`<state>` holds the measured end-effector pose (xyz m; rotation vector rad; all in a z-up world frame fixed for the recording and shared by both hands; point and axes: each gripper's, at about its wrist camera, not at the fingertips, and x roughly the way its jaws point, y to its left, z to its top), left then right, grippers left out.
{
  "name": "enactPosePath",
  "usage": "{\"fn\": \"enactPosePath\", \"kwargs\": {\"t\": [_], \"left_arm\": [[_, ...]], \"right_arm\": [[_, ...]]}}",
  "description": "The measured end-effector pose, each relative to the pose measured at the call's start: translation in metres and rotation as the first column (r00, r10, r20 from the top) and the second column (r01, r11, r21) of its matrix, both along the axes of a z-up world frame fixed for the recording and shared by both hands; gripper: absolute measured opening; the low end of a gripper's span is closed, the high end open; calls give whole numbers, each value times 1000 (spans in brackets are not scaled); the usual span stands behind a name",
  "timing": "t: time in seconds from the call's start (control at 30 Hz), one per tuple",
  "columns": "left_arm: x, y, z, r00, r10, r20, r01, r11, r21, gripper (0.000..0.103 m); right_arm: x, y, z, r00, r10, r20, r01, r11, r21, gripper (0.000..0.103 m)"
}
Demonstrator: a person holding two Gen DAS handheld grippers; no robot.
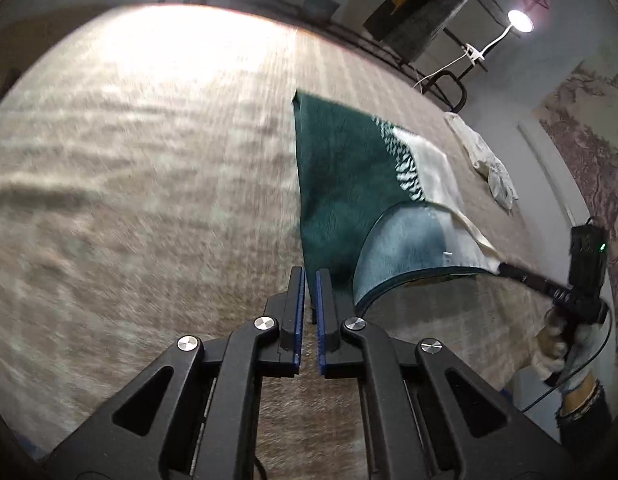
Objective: Fold small clothes
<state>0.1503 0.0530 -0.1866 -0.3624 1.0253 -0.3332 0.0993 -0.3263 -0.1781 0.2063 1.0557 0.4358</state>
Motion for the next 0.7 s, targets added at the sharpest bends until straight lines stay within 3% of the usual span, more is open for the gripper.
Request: {"fn": "enactPosePath", "kwargs": {"t": [0.2, 0.33, 0.43, 0.53, 0.7], "left_arm": [[1, 3, 30, 991, -6, 136, -9, 993, 115, 4], [9, -6, 33, 986, -17, 165, -6, 990, 138, 4], [14, -12, 29, 985, -30, 172, 6, 990, 141, 5], [19, -15, 22, 987, -31, 160, 10, 992, 130, 4], [25, -14, 11, 990, -26, 138, 9, 992, 122, 5]], "right_arm": [[16, 35, 53, 981, 62, 183, -51, 996, -67, 13], [53, 75, 60, 973, 102, 208, -81, 991, -105, 13], [76, 102, 54, 970, 137, 201, -116, 986, -117, 13], [97, 131, 44, 964, 175, 200, -136, 971, -194, 13], [131, 147, 15, 979, 137, 150, -107, 976, -190, 13]]}}
